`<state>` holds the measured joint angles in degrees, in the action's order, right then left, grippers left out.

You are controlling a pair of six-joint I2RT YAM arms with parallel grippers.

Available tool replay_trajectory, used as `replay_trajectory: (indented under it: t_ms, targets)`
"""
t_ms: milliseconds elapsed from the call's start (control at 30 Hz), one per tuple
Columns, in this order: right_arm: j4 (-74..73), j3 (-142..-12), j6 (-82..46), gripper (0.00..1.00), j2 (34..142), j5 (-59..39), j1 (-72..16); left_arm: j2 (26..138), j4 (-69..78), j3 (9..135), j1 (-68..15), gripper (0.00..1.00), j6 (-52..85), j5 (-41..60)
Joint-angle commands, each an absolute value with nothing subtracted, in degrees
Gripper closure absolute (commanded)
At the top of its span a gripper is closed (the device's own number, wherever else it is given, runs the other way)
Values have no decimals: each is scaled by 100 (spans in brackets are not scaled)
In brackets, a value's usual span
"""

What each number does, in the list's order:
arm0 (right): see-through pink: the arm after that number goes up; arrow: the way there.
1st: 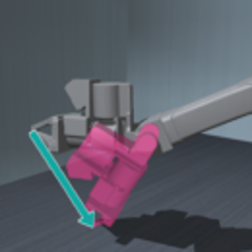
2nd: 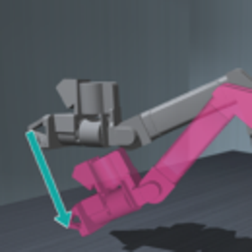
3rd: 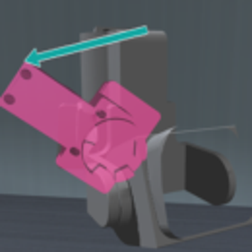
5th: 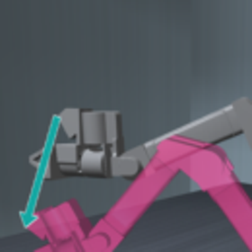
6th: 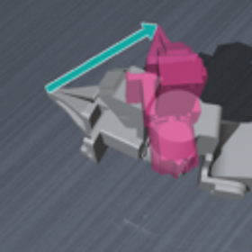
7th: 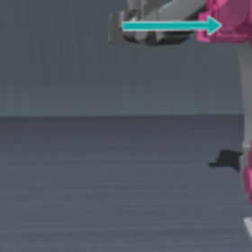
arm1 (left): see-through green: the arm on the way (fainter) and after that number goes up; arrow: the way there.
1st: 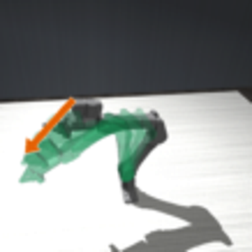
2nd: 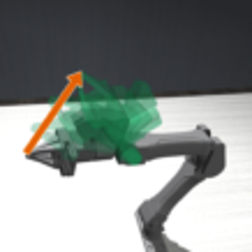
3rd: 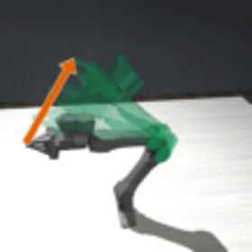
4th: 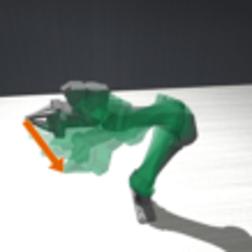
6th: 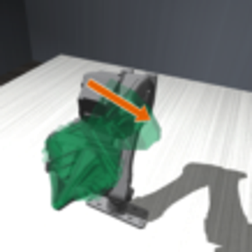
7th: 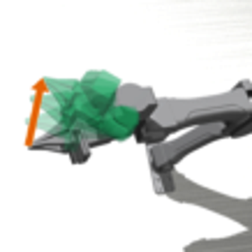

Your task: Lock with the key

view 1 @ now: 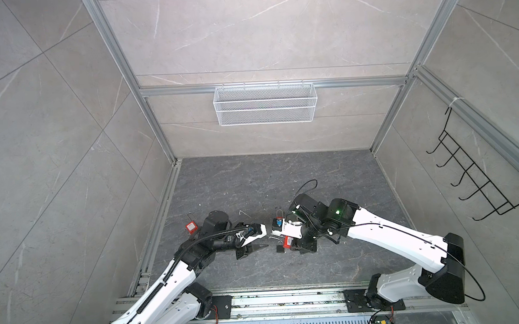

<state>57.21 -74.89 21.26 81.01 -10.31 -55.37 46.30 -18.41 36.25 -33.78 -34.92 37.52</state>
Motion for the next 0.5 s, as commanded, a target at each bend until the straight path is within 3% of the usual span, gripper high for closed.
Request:
replay_trajectory:
  t_ms: [0, 233, 467]
  targets:
    - [5904, -7721, 2110, 77, 8195, -1029, -5534, 4755, -1728, 3761, -3385, 53, -3438, 3672]
    - [5908, -7822, 2061, 77, 8193, -1231, -5546, 5209, -1251, 3753, -3384, 53, -3257, 3993]
    - [5906, -7838, 2083, 76, 8144, -1273, -5549, 5318, -1127, 3714, -3393, 61, -3243, 4517]
